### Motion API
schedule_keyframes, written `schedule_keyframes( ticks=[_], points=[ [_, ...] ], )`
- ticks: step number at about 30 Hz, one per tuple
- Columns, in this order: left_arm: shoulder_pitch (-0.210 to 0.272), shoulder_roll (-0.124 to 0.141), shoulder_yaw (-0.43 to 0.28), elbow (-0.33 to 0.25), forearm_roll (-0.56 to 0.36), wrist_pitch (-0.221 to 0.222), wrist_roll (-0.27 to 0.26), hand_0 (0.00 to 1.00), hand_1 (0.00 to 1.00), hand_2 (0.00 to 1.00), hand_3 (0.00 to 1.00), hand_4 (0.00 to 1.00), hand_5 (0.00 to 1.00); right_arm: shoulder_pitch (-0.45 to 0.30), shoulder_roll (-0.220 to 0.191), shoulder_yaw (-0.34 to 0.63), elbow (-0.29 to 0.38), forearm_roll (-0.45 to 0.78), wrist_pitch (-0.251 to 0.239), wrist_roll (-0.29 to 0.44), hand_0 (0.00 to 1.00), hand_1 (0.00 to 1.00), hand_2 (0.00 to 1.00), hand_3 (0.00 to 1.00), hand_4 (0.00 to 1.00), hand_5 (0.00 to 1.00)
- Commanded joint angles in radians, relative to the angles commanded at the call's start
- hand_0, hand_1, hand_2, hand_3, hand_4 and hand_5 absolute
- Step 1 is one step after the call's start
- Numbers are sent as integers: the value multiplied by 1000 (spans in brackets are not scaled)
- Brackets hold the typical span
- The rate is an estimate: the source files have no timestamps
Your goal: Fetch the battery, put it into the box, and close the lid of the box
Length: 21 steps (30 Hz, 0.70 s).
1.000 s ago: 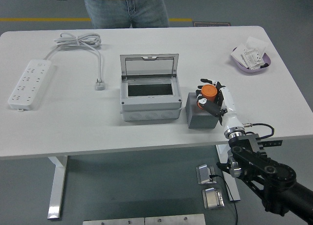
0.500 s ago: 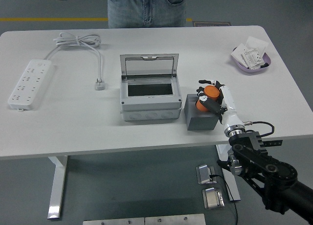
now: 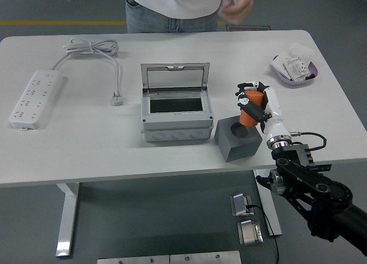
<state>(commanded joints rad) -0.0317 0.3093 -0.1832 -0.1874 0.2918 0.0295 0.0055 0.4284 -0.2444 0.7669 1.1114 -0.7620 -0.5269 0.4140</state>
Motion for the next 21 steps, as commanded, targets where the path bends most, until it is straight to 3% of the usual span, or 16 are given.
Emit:
schedule_keyframes(
  ticks=[4, 7, 13, 21],
  points=[
    [0, 1, 8, 0, -8, 1, 0, 600, 688, 624, 644, 717, 165, 25, -25, 3, 70, -113, -45, -94, 258, 222, 380, 427, 175, 2],
    [1, 1, 20, 1, -19, 2, 1, 601, 688, 624, 644, 717, 165, 62, -44, -4, 127, -226, -48, -191, 269, 225, 384, 438, 167, 2],
    [3, 4, 50, 2, -49, 3, 2, 602, 688, 624, 644, 720, 169, 176, -44, -84, 196, -460, 25, -404, 256, 227, 381, 434, 165, 2],
    [-2, 12, 69, 1, -65, 1, 3, 602, 688, 625, 645, 722, 176, 330, 13, -241, 134, -764, 122, -624, 211, 213, 379, 439, 164, 2]
  ],
)
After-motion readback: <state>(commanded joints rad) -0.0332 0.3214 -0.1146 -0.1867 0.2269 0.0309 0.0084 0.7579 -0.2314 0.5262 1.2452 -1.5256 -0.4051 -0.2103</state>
